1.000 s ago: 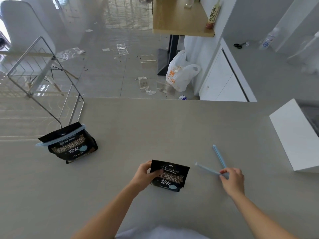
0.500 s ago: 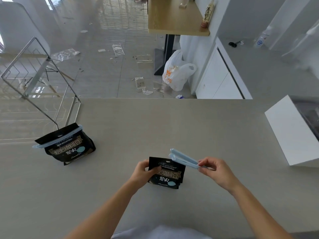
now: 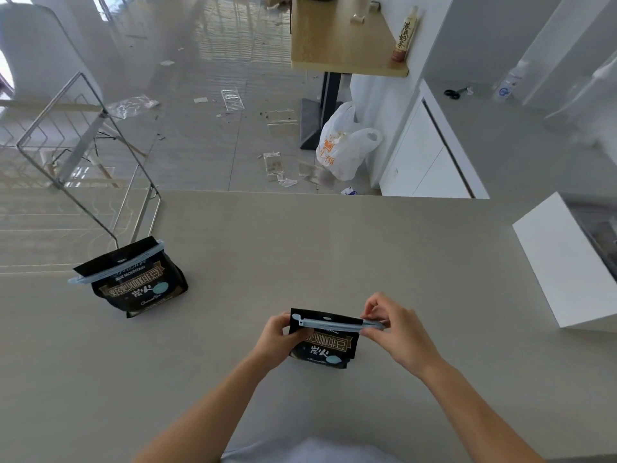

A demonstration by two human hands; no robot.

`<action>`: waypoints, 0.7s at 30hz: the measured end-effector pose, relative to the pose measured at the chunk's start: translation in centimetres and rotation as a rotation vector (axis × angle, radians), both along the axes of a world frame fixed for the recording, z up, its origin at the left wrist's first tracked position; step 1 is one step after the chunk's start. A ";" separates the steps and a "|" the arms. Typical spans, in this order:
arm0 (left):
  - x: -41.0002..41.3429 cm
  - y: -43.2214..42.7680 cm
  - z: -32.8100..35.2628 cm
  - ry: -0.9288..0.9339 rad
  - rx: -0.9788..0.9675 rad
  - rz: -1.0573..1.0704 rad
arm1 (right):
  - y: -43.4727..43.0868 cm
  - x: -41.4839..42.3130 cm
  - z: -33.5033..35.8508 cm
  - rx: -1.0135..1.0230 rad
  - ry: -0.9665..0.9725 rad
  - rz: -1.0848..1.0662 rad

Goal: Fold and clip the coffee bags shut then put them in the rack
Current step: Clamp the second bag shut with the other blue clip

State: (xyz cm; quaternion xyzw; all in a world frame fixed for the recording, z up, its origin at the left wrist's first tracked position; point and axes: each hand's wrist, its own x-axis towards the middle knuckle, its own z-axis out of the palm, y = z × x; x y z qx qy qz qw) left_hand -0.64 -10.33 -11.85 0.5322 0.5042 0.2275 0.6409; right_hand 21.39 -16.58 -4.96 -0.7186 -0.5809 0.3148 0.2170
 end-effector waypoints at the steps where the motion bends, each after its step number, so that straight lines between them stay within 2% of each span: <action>1: 0.0 0.0 0.0 0.002 0.001 -0.002 | 0.2 -0.2 0.0 0.004 -0.002 0.009; 13: 0.0 -0.5 -0.2 0.012 0.022 0.062 | 1.2 -2.5 -0.2 -0.007 -0.087 0.092; 21: -0.2 -0.5 -0.4 -0.001 0.003 0.081 | 3.1 -4.7 0.3 -0.014 -0.334 0.378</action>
